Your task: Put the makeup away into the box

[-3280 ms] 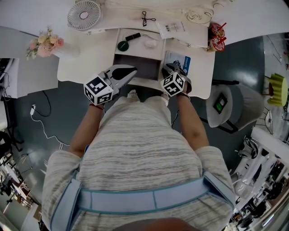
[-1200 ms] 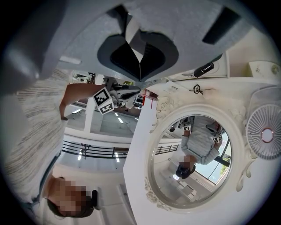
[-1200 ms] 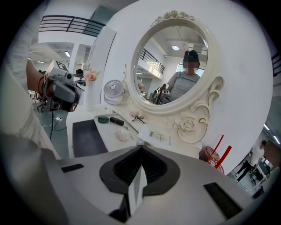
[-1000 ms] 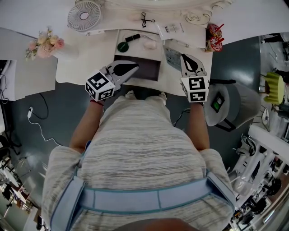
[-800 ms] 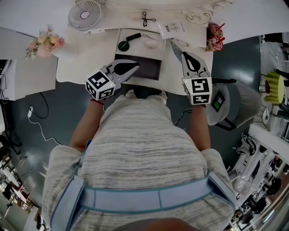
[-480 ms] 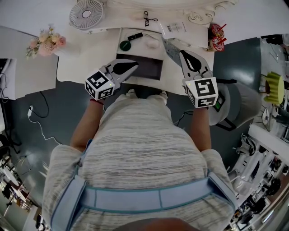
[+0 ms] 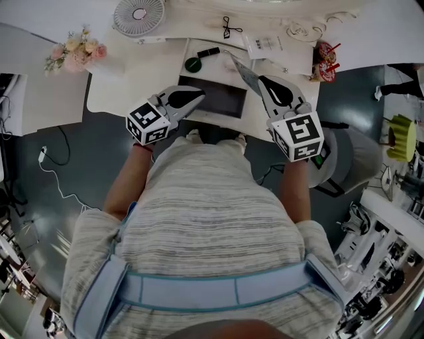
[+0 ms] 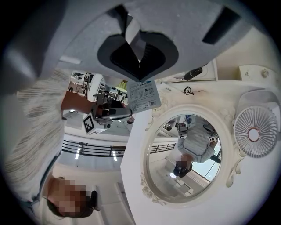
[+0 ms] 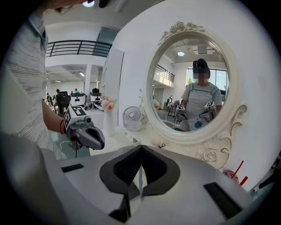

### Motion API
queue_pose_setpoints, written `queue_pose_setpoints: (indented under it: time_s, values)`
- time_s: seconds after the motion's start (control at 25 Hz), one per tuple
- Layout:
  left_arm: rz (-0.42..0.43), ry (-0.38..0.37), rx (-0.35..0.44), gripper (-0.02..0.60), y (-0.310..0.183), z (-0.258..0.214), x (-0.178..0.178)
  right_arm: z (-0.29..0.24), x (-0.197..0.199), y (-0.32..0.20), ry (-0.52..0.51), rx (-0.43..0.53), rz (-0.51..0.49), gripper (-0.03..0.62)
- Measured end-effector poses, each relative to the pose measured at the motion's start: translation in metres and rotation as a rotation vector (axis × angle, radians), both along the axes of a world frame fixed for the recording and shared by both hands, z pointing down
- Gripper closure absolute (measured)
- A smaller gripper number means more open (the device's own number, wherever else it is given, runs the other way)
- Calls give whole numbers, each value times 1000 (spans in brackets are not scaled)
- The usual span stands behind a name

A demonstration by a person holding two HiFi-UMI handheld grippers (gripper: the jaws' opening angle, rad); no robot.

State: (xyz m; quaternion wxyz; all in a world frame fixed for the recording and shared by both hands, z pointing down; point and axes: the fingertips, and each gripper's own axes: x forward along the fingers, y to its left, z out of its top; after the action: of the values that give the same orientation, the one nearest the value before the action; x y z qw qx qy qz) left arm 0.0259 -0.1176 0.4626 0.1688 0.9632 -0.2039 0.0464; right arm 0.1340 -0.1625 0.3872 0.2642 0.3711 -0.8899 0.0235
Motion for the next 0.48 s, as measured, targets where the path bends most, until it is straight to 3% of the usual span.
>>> queue_pose_setpoints:
  time_s: [0.48]
  values:
    - [-5, 3, -7, 566, 3, 4, -12, 21, -23, 8, 6, -110, -59, 586]
